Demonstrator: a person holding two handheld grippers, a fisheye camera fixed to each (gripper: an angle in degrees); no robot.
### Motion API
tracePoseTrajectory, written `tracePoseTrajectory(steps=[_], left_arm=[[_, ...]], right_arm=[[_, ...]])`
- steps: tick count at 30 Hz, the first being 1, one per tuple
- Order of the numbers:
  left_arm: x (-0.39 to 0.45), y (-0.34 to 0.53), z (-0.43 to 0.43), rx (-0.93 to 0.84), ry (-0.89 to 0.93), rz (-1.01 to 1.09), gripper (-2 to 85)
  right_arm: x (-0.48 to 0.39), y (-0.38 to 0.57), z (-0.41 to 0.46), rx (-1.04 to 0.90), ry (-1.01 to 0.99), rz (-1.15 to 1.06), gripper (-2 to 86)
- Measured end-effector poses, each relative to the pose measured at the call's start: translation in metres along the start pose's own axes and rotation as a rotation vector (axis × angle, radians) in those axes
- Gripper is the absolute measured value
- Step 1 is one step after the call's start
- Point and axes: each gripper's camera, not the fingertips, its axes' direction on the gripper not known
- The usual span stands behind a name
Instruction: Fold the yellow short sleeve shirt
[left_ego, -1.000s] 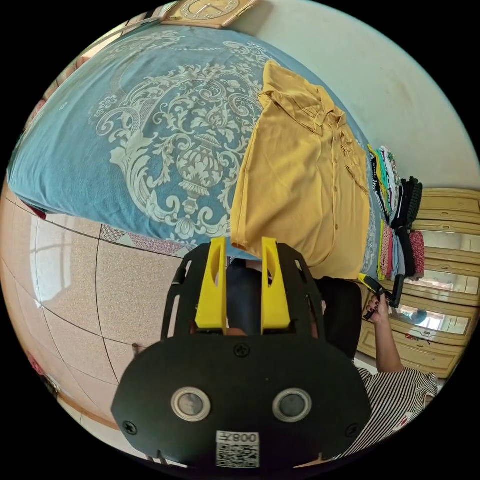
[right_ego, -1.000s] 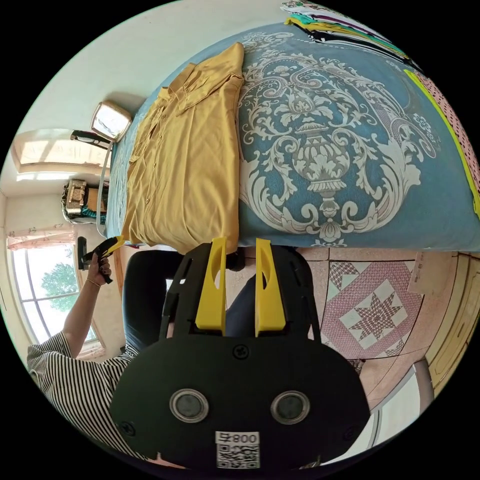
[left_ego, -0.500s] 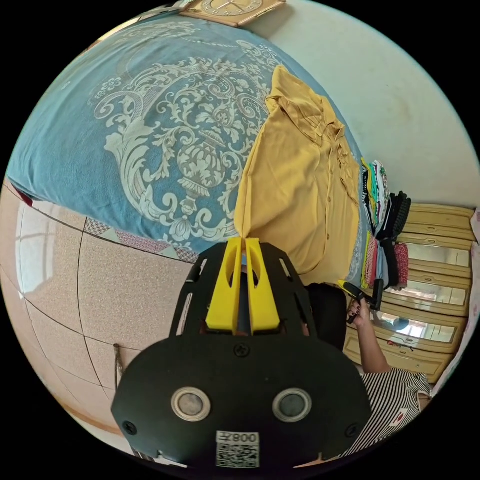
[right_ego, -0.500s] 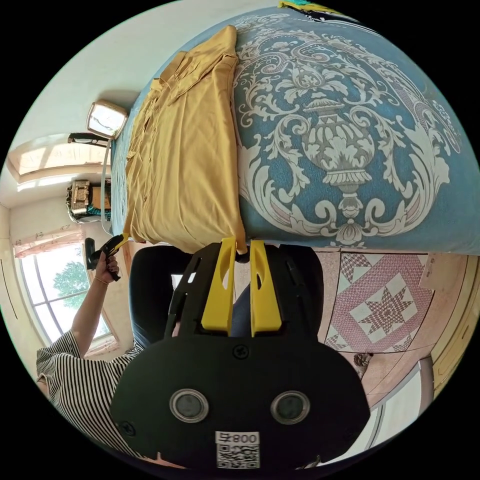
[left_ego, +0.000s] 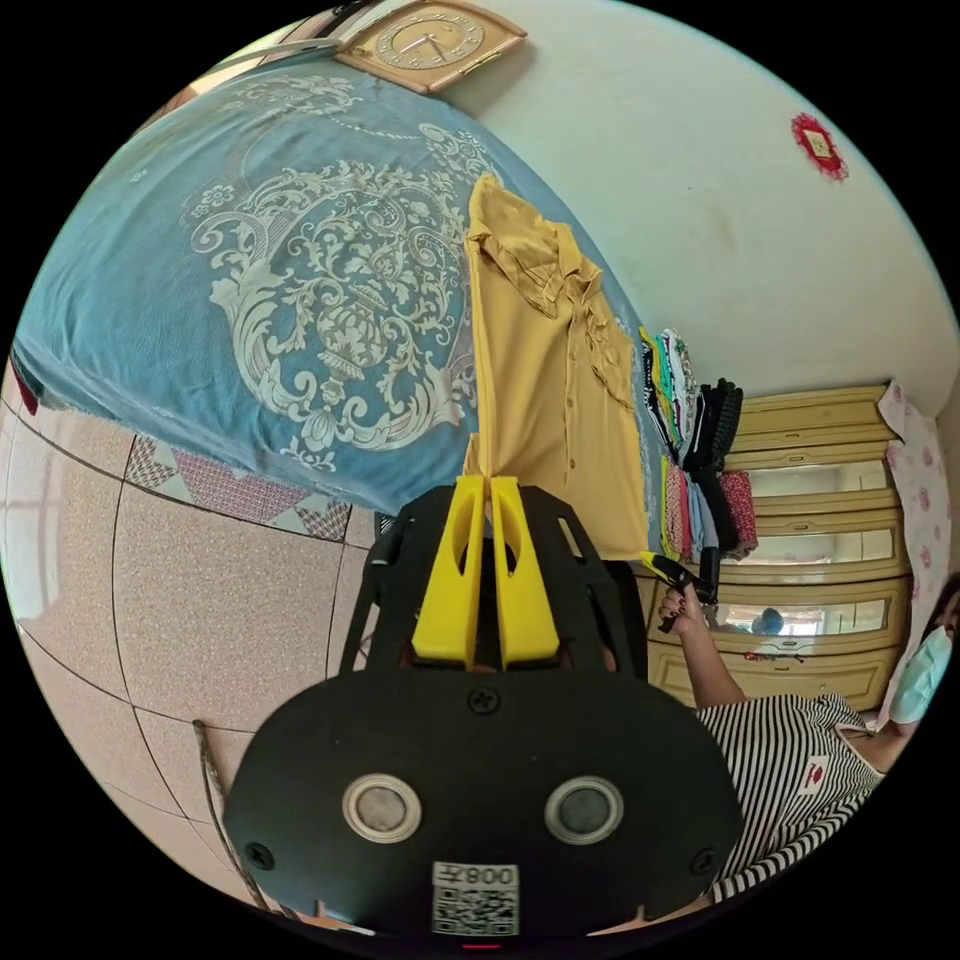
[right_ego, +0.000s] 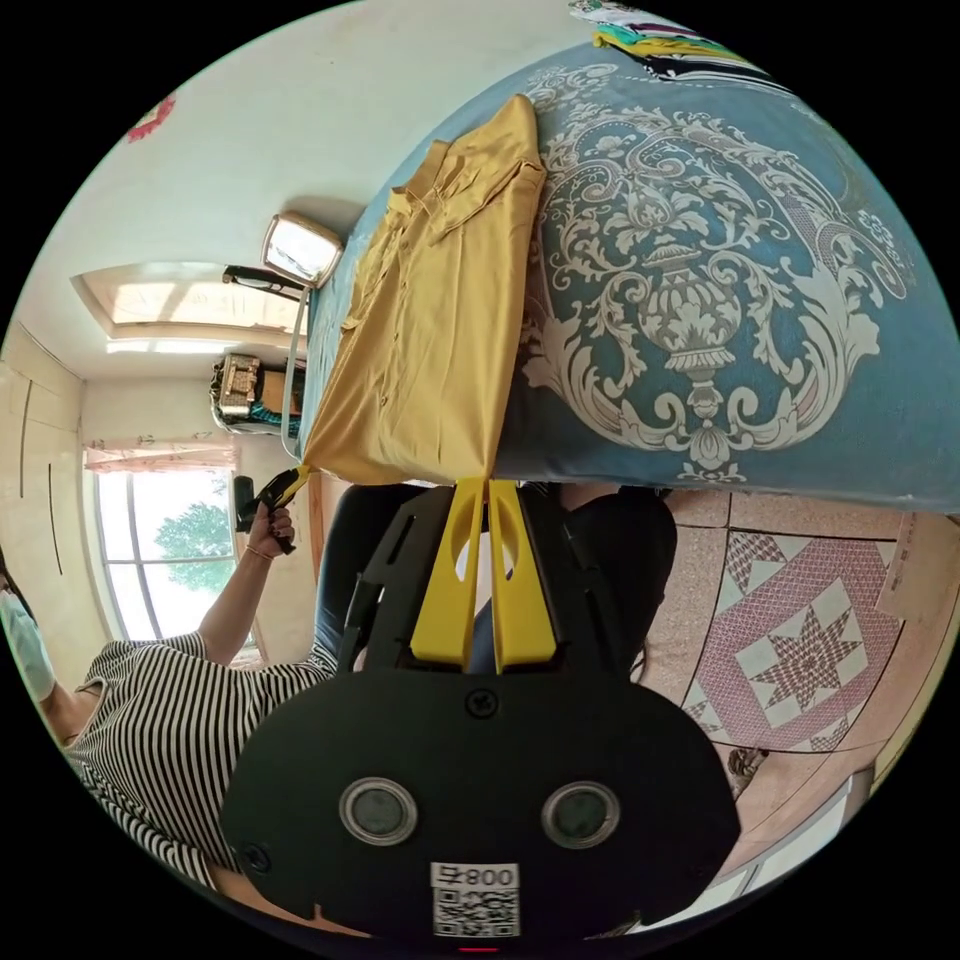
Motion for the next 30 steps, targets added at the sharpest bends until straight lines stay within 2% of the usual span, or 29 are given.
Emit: tracePoseTrajectory(steps=[18, 30], left_arm=[[-0.028, 0.057, -0.002, 0.045, 0.143, 0.027, 0.8], [0.014, -0.027, 0.032, 0.071, 0.266, 0.081, 1.0]], right_arm=[[-0.045, 0.057, -0.09, 0.043, -0.091, -0.061, 0.2], [-0.132, -0.053, -0.1, 0.014, -0.165, -0.151, 0.2]])
